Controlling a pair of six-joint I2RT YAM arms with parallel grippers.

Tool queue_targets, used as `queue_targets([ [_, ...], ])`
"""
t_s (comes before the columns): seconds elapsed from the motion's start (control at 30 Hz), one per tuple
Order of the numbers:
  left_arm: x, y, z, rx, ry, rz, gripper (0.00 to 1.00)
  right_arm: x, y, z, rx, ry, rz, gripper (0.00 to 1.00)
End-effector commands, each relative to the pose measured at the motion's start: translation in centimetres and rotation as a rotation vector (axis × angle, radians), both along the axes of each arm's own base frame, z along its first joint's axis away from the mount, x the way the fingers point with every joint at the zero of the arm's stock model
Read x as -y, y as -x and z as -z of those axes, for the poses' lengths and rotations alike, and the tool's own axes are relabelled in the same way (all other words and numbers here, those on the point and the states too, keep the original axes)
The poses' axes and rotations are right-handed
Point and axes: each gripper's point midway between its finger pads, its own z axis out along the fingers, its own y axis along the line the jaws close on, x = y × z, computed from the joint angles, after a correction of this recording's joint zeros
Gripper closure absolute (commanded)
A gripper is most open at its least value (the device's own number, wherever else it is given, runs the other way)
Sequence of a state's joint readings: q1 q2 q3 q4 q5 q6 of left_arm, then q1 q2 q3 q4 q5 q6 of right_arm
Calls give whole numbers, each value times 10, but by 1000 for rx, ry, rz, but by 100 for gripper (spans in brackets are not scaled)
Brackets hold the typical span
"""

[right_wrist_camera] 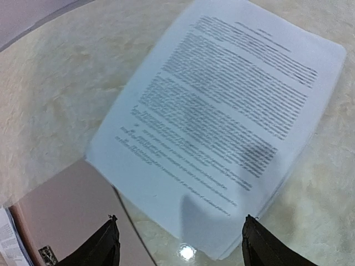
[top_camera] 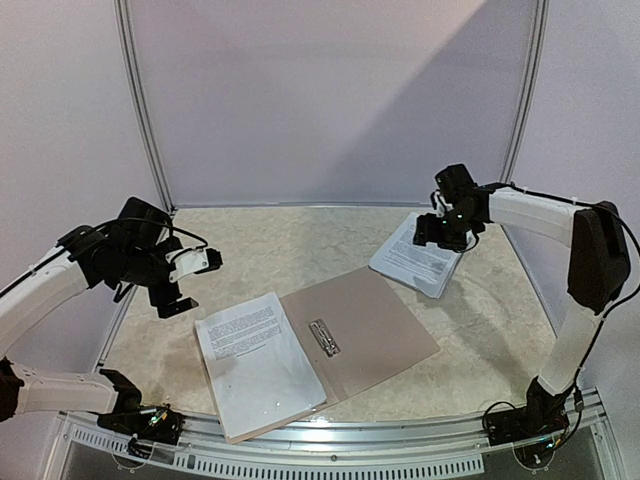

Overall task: Put the files into the folder
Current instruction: Open the spring clip on the folder with some files.

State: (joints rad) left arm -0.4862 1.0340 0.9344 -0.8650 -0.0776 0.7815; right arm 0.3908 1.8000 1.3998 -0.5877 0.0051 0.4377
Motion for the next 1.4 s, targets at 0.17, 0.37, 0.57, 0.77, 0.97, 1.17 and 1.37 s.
queue_targets([
  [0.17,27,-23,8,-52,32,50,1,-47,22,15,-60,-240,-192,50],
  [0.37,50,-53,18,-60,57,59,2,-134,93,31,-146,-307,-477,64],
  [0.57,88,-92,31,-45,110,51,6,-185,177,57,-324,-381,-662,71],
  [0.77,119,-112,55,32,74,70,8,-199,218,82,-426,-434,-708,82],
  [0.97,119,-107,97,45,-26,72,8,-207,221,86,-431,-441,-719,82],
  [1.17,119,-82,124,61,-127,142,9,-219,222,97,-453,-466,-728,81],
  [1.37,113,-71,144,42,-189,164,9,-228,226,100,-473,-483,-758,79],
])
